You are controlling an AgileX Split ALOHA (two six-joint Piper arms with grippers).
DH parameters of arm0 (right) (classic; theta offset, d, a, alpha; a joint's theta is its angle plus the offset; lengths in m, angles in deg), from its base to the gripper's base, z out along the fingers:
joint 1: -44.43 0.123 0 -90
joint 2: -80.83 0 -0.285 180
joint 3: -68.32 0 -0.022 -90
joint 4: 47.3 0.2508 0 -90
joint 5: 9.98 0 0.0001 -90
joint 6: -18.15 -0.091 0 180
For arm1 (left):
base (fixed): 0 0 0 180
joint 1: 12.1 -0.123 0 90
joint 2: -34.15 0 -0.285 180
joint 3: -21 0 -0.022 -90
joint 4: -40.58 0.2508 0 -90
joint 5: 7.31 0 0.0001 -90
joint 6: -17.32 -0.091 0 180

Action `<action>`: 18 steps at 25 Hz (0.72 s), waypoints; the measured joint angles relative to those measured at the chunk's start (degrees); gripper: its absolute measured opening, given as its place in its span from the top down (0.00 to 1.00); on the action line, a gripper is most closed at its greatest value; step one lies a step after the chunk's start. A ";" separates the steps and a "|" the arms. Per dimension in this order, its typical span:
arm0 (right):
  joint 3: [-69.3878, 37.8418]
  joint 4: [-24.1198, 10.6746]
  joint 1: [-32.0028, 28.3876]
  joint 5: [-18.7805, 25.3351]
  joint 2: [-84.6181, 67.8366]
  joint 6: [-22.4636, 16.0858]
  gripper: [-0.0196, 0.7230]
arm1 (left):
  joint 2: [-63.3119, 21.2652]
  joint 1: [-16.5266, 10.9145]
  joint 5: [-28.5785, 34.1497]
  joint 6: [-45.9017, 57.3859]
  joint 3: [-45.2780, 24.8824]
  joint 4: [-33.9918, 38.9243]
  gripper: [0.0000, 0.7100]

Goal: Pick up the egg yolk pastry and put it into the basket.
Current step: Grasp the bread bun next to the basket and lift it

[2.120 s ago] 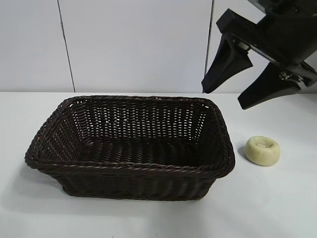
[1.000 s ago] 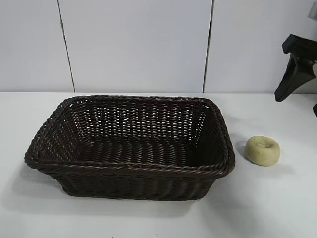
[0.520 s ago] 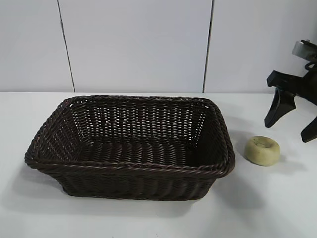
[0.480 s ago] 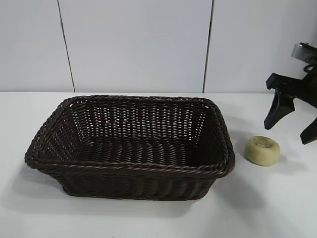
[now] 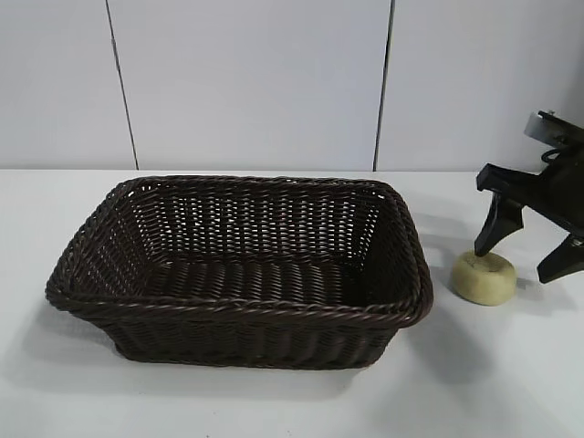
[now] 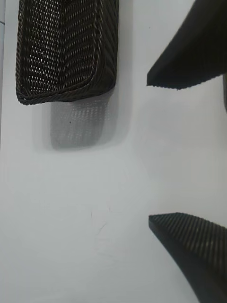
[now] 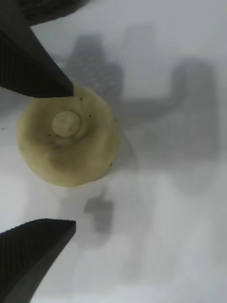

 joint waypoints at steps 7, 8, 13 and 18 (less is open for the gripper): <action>0.02 4.89 0.00 -1.27 0.47 3.97 0.28 | 0.00 0.00 0.00 0.00 0.00 0.00 0.25; 0.02 5.24 0.00 -1.27 0.83 4.20 0.28 | 0.00 0.00 0.00 0.00 0.00 0.00 0.25; 0.07 5.99 0.36 -0.54 2.33 5.31 0.28 | 0.00 0.00 0.00 0.00 0.00 0.00 0.25; 0.13 6.02 1.10 -1.20 2.78 5.22 0.40 | 0.00 0.00 0.00 0.00 0.00 0.00 0.25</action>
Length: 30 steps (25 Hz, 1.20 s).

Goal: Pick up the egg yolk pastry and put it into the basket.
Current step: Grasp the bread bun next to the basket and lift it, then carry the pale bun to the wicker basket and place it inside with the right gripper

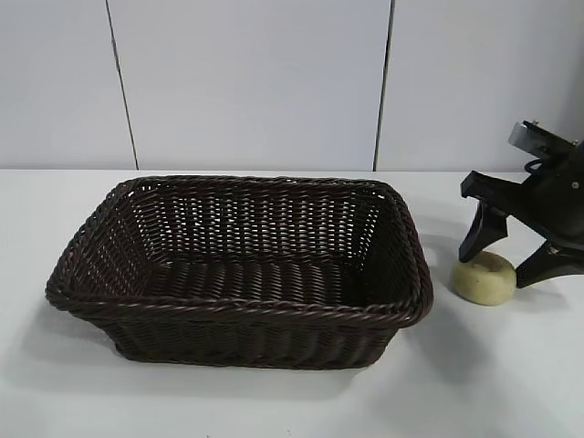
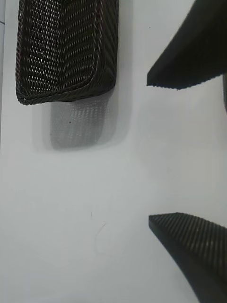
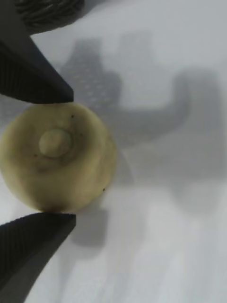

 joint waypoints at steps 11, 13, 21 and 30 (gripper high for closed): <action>0.18 0.02 0.00 1.68 -1.78 -1.10 0.90 | 0.00 0.00 0.00 0.00 0.00 0.00 0.25; 0.18 -0.25 0.00 2.88 -4.48 -1.10 0.90 | 0.00 0.00 0.00 0.00 0.00 0.00 0.25; 0.13 -0.51 0.00 9.15 -20.35 -1.10 0.90 | 0.00 0.00 -0.05 0.00 0.00 0.00 0.25; -0.18 -0.29 8.70 9.27 -24.44 -1.10 0.90 | 0.00 0.00 -0.05 0.00 0.00 0.00 0.25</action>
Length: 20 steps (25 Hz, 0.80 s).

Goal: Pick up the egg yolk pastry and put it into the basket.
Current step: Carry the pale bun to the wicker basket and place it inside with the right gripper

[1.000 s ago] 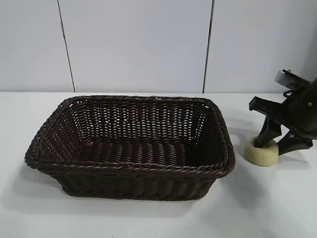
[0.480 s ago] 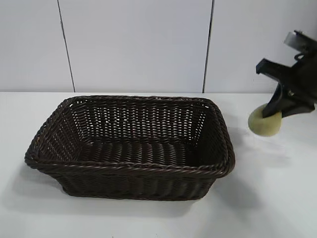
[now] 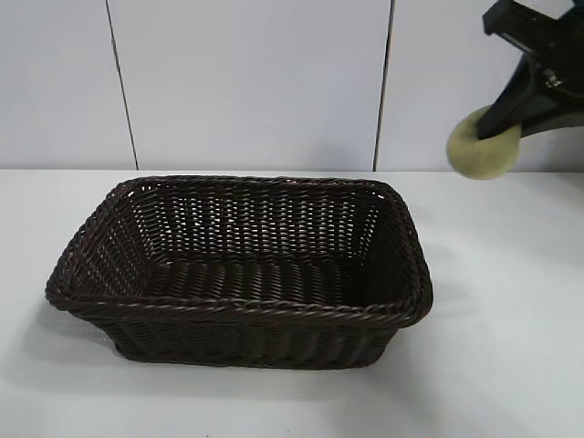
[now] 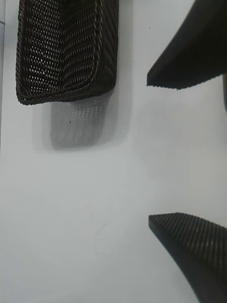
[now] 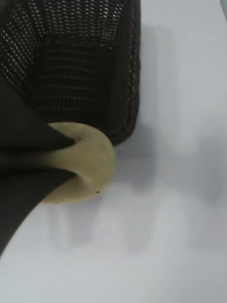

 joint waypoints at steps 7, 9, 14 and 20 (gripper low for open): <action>0.00 4.12 14.74 -8.41 0.00 -0.16 0.90 | 0.00 0.00 0.00 0.00 0.00 0.00 0.25; 0.00 4.59 18.25 -10.98 0.00 -0.23 0.90 | 0.00 0.00 0.00 0.00 0.00 0.00 0.25; 0.00 5.87 24.82 -16.25 1.87 -0.83 0.90 | 0.00 0.00 0.00 0.00 0.00 0.00 0.25; 0.00 7.25 26.16 -19.20 7.30 -1.27 0.90 | 0.00 0.00 0.00 0.00 0.00 0.00 0.25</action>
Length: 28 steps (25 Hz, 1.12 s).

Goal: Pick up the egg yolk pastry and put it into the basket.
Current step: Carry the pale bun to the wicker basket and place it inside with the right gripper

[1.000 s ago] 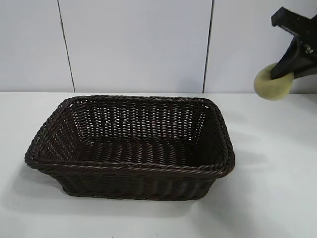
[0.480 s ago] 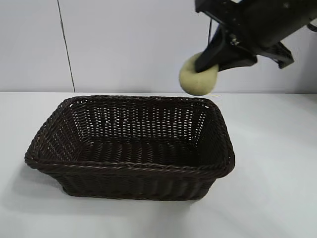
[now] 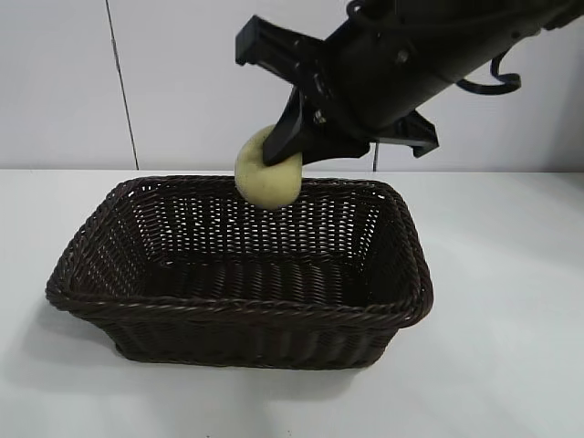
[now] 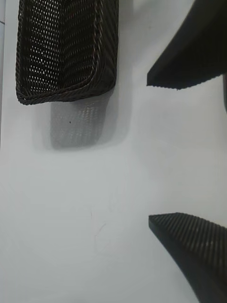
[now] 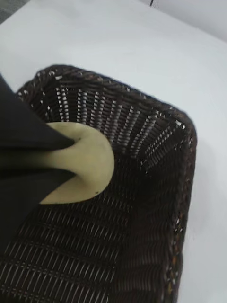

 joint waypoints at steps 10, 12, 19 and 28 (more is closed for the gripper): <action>11.95 0.34 0.00 2.41 10.07 0.00 0.90 | 0.00 0.00 0.00 0.00 0.00 0.00 0.25; 14.59 0.34 0.00 3.40 12.79 -0.05 0.90 | 0.00 0.00 0.00 0.00 0.00 0.00 0.25; 17.98 0.29 0.00 7.68 21.10 -0.47 0.90 | 0.00 0.00 0.00 0.00 0.00 0.00 0.25; 18.19 0.29 0.00 9.62 23.02 -0.47 0.69 | 0.00 0.00 0.00 0.00 0.00 0.00 0.25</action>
